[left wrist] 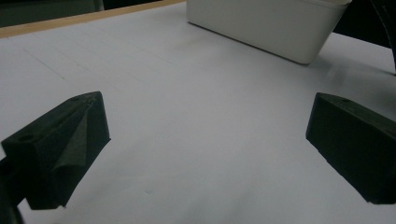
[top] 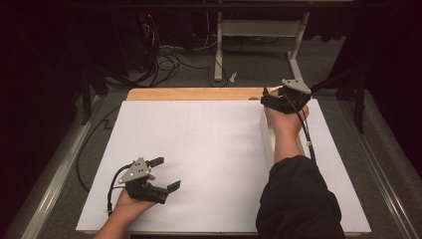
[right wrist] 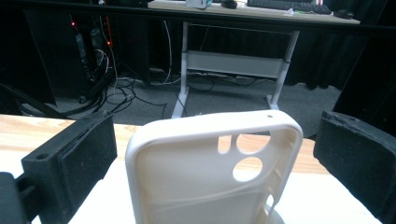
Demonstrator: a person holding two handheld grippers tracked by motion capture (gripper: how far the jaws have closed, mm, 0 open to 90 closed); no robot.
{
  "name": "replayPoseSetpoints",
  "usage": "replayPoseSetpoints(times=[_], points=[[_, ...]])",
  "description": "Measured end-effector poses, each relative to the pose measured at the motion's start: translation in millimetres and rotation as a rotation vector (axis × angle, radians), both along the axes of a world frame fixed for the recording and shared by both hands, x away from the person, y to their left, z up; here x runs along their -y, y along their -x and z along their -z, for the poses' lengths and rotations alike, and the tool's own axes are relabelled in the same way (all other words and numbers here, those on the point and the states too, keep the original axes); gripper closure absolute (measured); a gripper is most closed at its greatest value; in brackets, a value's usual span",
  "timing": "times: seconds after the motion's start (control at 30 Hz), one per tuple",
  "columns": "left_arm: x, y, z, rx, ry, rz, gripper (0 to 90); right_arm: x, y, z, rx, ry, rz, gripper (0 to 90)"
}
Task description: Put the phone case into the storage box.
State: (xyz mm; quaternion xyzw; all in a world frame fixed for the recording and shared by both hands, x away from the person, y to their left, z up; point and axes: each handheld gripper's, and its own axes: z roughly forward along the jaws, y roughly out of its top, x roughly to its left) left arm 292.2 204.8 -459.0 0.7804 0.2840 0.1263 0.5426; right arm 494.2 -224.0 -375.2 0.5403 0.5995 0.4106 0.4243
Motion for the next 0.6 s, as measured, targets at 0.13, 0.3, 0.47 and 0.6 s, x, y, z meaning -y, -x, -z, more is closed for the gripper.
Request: replayPoseSetpoints(times=[0.13, 0.3, 0.47, 0.6], points=[[0.6, -0.3, 0.3, 0.001, -0.003, 0.002, 0.7, 2.0, 8.5, -1.8, -0.01, -0.011, -0.016, 0.0], [1.9, 0.1, 0.3, 0.002, -0.007, 0.005, 0.7, 7.2, 25.2, -5.6, -0.018, -0.025, -0.055, 11.0], [4.0, -0.2, 0.7, 0.002, -0.012, 0.01, 0.8, 17.6, 44.5, -8.5, -0.012, -0.04, -0.104, 36.9], [5.4, -1.5, 1.3, 0.0, -0.014, 0.013, 0.8, 23.8, 52.0, -8.2, -0.042, -0.042, -0.145, 59.2]])
